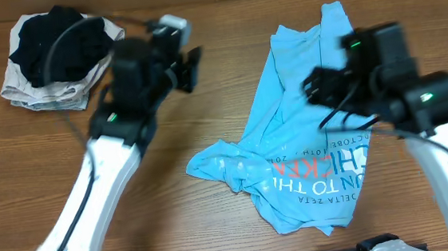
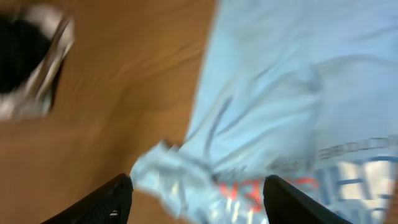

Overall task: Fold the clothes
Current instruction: 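Drag the light-blue T-shirt leftward to the table center with the right gripper, then reach the left gripper to the T-shirt's top edge and grasp it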

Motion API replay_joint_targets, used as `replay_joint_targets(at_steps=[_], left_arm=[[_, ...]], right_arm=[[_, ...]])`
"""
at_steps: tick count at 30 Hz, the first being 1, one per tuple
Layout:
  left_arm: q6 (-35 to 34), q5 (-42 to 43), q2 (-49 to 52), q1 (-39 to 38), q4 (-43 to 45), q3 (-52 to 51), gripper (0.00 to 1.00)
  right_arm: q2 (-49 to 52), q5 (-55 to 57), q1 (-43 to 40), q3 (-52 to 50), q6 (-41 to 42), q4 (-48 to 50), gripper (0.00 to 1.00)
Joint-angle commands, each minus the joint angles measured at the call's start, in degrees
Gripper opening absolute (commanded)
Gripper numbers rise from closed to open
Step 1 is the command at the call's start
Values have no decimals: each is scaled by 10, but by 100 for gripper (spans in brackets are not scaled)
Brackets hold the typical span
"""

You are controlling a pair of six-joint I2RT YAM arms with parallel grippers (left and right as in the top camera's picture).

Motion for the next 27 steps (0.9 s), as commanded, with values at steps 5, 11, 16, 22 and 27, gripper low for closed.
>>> replay_joint_targets(at_steps=[5,11,16,22,27], left_arm=[[11,103,257,-45,-68,252,51],[11,104,452,-76,-139,483,53],[10,98,549,-94,-143,566,56],[1,96,605,-118,-147,576,56],[3,68,628,-140,-164,575,57]], right_arm=[[-5,18,-143,11,9,1,79],[-4,19,-167,9,7,0,84],[-3,19,-167,0,6,2,85],[3,19,-167,-15,-7,6,86],[15,21,-167,-16,-9,7,86]])
